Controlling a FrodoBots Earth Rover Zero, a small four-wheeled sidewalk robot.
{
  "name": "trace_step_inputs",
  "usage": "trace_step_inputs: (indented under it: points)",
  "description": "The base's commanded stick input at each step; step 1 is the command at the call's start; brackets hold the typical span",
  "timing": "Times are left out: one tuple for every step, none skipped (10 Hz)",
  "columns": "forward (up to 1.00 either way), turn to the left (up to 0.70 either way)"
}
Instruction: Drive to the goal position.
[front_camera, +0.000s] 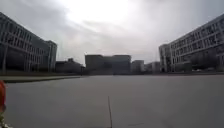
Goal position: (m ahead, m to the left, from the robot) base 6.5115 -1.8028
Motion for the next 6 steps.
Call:
trace_step_inputs:
  points:
    - [1.00, 0.00]
    - [1.00, 0.00]
    - [1.00, 0.00]
    - [1.00, 0.00]
    - [1.00, 0.00]
    - [1.00, 0.00]
